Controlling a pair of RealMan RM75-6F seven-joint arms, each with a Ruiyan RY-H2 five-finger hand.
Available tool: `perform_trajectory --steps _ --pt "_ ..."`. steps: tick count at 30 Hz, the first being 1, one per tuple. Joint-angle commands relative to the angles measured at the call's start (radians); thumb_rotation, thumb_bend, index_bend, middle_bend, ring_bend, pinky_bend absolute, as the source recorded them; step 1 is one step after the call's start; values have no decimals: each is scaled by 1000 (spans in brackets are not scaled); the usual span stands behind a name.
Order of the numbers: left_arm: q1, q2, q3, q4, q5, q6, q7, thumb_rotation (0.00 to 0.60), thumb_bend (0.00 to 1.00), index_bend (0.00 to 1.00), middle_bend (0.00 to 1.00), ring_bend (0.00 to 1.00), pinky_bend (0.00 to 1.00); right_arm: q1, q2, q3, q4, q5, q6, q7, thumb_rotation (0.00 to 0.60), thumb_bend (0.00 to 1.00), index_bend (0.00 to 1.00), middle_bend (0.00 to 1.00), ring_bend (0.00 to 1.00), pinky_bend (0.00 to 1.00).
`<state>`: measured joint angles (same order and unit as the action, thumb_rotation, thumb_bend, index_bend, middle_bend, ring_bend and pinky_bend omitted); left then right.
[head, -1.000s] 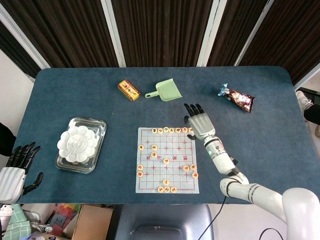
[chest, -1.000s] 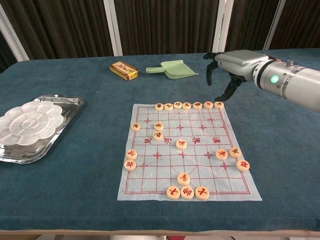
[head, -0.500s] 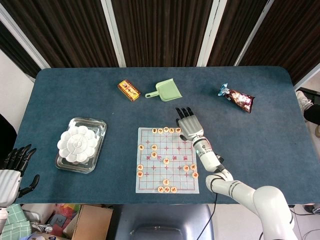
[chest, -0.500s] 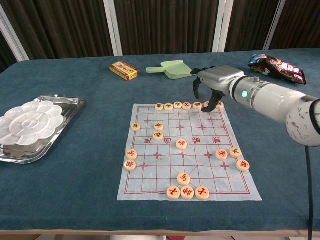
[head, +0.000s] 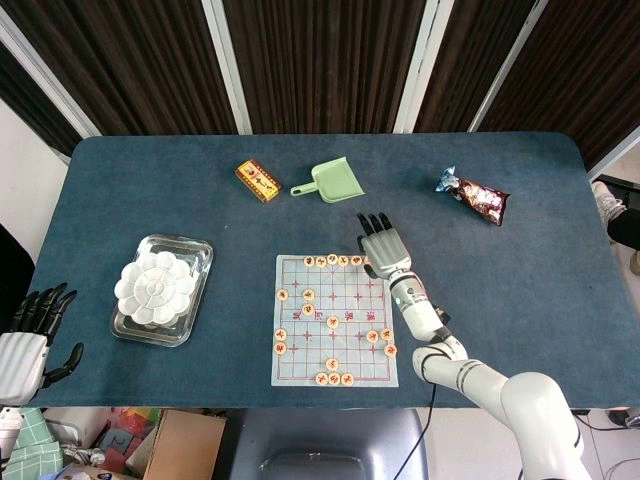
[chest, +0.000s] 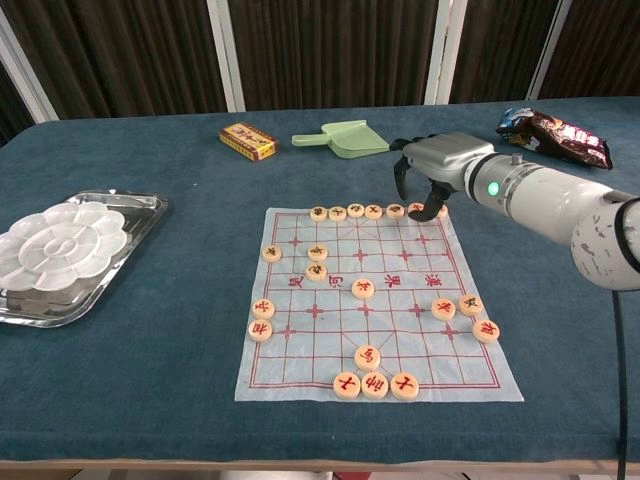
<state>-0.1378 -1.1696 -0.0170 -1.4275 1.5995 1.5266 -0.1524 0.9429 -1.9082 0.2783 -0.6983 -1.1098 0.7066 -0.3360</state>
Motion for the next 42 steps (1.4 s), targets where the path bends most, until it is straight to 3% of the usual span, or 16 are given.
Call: perform_trajectory --steps 1,31,42 --pt "0 0 0 -1 0 0 1 600 400 0 0 0 0 1 -3 -4 6 -2 -3 1 600 443 585 80 0 0" --pt "2 3 6 3 5 0 -3 600 401 0 0 0 0 6 -17 -3 37 19 -21 -19 600 459 626 107 0 0" --pt "4 3 9 5 13 6 -8 600 401 0 0 0 0 -12 28 -2 -33 0 18 11 600 502 651 124 0 0"
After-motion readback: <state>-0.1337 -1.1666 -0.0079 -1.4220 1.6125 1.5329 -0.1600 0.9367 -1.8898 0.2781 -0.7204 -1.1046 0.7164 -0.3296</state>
